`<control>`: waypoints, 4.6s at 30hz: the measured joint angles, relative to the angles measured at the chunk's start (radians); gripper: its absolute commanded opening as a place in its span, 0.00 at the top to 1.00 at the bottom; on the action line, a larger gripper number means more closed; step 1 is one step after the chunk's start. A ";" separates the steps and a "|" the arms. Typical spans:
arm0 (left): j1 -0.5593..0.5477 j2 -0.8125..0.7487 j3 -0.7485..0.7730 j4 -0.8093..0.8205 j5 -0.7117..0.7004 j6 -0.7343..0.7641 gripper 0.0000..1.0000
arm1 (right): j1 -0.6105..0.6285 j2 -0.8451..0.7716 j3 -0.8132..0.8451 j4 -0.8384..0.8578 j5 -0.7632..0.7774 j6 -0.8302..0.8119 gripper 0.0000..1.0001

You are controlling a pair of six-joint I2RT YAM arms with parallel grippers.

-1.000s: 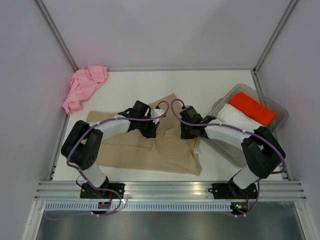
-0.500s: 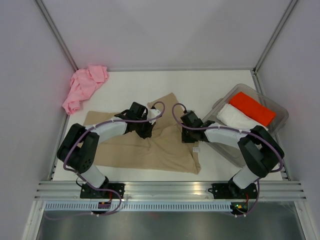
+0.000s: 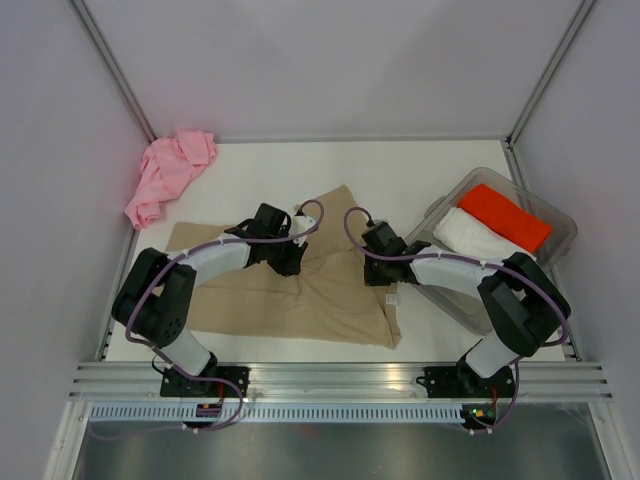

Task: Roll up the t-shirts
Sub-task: Fold the tshirt

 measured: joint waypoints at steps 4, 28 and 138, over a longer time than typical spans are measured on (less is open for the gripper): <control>0.006 -0.050 0.000 -0.009 0.011 -0.010 0.60 | 0.000 -0.018 0.034 -0.032 -0.002 -0.023 0.98; 0.093 -0.045 0.070 -0.107 0.036 -0.010 0.52 | -0.023 0.208 0.253 0.007 0.008 -0.025 0.94; 1.151 0.183 0.416 -0.471 0.341 0.533 0.98 | 0.177 -0.508 -0.084 -0.019 0.122 0.028 1.00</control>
